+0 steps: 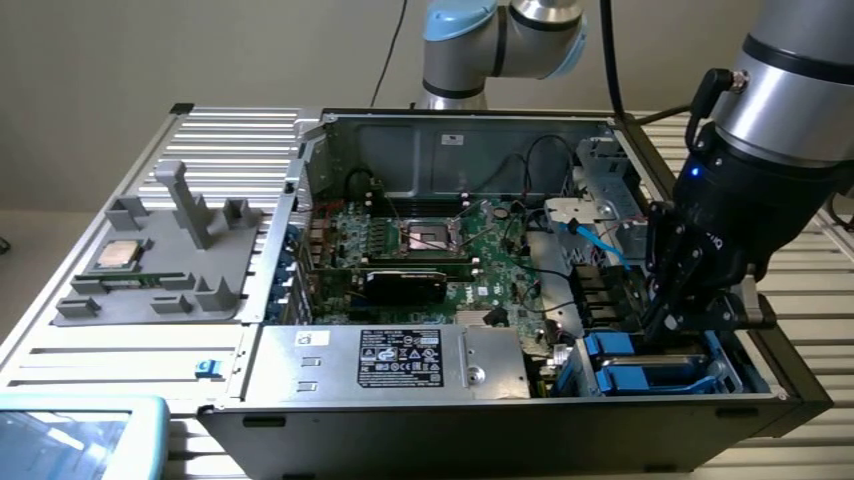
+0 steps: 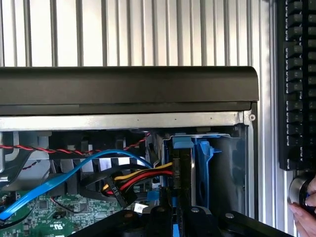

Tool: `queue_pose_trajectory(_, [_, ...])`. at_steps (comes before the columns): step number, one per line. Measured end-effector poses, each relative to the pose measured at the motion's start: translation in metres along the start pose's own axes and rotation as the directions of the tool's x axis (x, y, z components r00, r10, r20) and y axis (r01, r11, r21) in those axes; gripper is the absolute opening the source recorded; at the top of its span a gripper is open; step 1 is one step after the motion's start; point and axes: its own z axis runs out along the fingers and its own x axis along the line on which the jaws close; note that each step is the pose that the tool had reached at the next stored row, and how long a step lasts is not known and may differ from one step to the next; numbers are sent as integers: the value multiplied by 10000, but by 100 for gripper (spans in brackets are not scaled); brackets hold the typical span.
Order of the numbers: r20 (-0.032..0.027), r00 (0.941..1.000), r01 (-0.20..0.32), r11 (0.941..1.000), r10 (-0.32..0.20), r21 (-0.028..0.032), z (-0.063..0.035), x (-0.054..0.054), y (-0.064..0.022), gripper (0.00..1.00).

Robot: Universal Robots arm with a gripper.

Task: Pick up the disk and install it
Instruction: 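Insert the second disk wire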

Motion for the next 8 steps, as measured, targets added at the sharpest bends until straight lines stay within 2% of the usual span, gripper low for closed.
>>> queue_pose_trajectory(8, [0,10000,12,10000,-12,-1,29,3,0,16])
